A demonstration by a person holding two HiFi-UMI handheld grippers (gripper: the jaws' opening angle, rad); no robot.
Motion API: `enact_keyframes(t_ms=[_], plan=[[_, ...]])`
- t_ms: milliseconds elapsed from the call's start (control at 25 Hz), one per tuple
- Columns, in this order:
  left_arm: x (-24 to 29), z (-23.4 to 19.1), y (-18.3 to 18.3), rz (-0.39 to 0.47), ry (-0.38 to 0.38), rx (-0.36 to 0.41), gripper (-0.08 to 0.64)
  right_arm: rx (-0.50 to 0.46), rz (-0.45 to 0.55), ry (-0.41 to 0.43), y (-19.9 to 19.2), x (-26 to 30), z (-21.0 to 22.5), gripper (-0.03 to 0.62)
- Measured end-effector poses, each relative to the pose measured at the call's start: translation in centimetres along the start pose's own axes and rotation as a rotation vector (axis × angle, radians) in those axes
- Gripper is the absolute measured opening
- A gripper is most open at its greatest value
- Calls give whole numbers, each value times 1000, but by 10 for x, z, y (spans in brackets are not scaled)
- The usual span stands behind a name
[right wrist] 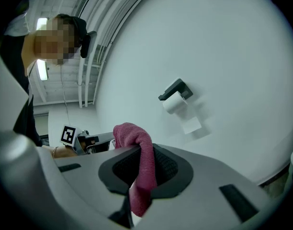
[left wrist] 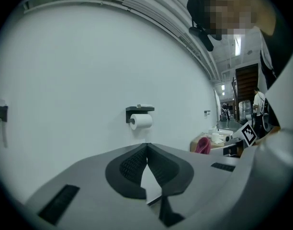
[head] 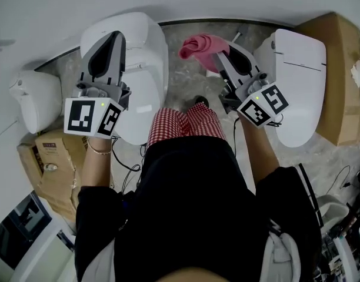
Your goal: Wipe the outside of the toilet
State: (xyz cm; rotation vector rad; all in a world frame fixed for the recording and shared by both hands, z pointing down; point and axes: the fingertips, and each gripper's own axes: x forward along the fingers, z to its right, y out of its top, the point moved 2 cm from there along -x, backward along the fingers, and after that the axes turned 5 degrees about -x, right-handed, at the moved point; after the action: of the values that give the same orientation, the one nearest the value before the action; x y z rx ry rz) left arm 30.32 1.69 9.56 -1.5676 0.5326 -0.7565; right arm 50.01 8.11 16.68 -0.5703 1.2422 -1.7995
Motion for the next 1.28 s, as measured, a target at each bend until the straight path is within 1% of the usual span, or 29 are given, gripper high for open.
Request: enact_keyframes(t_ms=[200, 320, 400, 520, 600, 720, 800, 880, 1000, 1160, 1280], plan=[[0, 5, -3, -16, 6, 24, 9, 33, -6, -6, -13, -3, 6, 55], [-1, 2, 0, -20, -9, 66, 9, 43, 3, -11, -15, -1, 6, 55], [2, -1, -1, -22, -16, 85, 9, 31, 5, -3, -13, 0, 6, 55], [10, -13, 0, 1, -26, 63, 9, -13, 12, 20, -9, 2, 5, 55], [16, -18, 0, 15, -37, 58, 9, -26, 13, 24, -10, 4, 6, 55], [32, -22, -5, 0, -81, 82, 9, -21, 9, 8, -17, 9, 7, 55], [48, -26, -5, -8, -127, 93, 9, 13, 22, -29, -24, 16, 9, 55], [65, -30, -7, -11, -166, 87, 9, 60, 40, -67, -31, 26, 11, 55], [90, -39, -18, -26, -213, 77, 9, 113, 60, -98, -44, 49, 16, 55], [113, -60, -50, -47, -234, 73, 9, 161, 41, -131, -80, 89, 29, 55], [114, -54, -77, -76, -242, 92, 9, 195, 32, -128, -104, 99, 39, 55]])
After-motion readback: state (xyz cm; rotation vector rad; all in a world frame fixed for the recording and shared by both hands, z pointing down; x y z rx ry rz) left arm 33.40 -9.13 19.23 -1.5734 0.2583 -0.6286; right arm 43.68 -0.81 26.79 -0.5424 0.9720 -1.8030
